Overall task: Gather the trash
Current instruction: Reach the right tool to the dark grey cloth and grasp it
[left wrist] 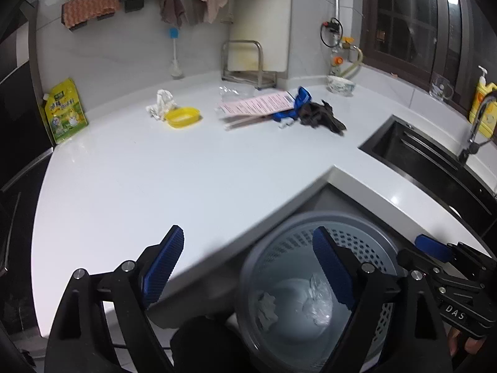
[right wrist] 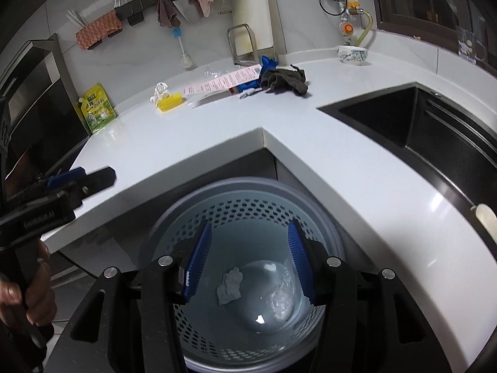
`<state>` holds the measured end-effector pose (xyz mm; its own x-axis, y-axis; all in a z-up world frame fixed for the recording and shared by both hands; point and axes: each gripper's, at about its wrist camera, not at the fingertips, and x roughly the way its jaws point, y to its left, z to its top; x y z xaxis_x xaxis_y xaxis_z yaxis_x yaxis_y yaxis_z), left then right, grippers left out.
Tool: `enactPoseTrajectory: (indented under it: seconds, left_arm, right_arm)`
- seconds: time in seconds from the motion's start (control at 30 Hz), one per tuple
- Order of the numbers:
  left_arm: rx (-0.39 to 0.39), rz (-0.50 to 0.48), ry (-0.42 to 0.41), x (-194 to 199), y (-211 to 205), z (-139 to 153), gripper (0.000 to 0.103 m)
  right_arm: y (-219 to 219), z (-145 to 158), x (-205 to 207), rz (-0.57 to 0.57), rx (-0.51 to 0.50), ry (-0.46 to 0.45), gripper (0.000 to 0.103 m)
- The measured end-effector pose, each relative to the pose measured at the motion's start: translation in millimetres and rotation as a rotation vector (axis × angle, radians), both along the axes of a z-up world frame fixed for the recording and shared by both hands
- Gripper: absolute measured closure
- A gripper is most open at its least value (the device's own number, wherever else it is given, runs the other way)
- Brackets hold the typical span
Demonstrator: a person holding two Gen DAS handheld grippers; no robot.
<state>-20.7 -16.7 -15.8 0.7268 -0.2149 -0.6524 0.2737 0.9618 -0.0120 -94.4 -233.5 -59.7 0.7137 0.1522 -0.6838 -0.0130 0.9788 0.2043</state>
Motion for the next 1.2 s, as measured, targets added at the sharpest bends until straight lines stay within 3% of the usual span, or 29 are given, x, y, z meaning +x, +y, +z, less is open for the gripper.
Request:
enactPoseTrajectory:
  seconds: [0.37,0.5,0.6,0.8,0.93,1.2]
  left_arm:
    - [-0.021,0.090,-0.074,63,30,34,0.014]
    - [-0.020,0.111,-0.083,88,34,39,0.013]
    - [-0.036,0.136,-0.068,109,38,37,0.013]
    - [-0.067,0.175,-0.039,152,41,30,0.013]
    - [-0.063,0.198,-0.039,177,43,25,0.013]
    - [-0.037,0.229,-0.014,219,45,10,0.012]
  right_arm:
    - [-17,21,55,0.001,0.006,-0.033,0.052]
    - [-24,31,88,0.020,0.004,-0.053,0.046]
    - [-34,37,118,0.014,0.028,-0.060,0.042]
    - [-40,45,175,0.022,-0.028,-0.072,0.040]
    - [-42,45,207,0.036,-0.048,-0.083,0.033]
    - [-51,21,277,0.011,-0.097,-0.011,0.033]
